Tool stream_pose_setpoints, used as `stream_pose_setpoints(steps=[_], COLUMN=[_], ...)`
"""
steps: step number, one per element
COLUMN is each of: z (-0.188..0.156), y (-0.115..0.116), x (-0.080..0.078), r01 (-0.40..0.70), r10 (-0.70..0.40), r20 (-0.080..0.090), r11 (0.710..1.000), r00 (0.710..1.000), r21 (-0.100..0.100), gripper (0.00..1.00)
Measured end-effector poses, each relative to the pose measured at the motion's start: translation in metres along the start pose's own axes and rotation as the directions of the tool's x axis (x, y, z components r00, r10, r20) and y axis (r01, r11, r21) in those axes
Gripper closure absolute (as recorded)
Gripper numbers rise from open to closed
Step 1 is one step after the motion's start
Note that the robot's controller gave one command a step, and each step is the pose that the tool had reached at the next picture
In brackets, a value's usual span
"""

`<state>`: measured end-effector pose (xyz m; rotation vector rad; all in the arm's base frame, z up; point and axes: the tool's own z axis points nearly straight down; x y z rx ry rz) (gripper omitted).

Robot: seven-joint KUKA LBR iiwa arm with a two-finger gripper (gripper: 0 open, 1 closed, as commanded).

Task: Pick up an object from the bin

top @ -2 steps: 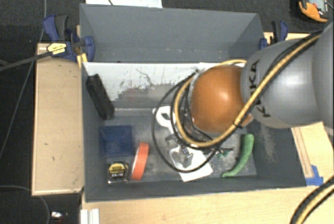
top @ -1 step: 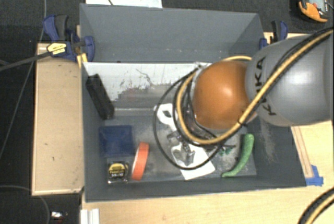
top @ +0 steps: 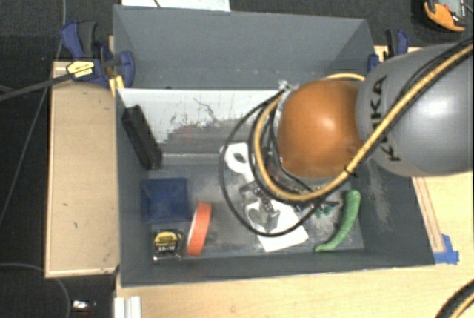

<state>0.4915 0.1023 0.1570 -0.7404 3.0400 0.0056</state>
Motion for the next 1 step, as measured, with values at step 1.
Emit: stream_pose_setpoints(steps=[1], z=[-0.0169], y=[0.0000], x=[-0.0004], r01=[-0.003], r10=[0.003], r20=[0.001], r11=[1.000], r00=[1.000], r21=[0.000], gripper=[1.00])
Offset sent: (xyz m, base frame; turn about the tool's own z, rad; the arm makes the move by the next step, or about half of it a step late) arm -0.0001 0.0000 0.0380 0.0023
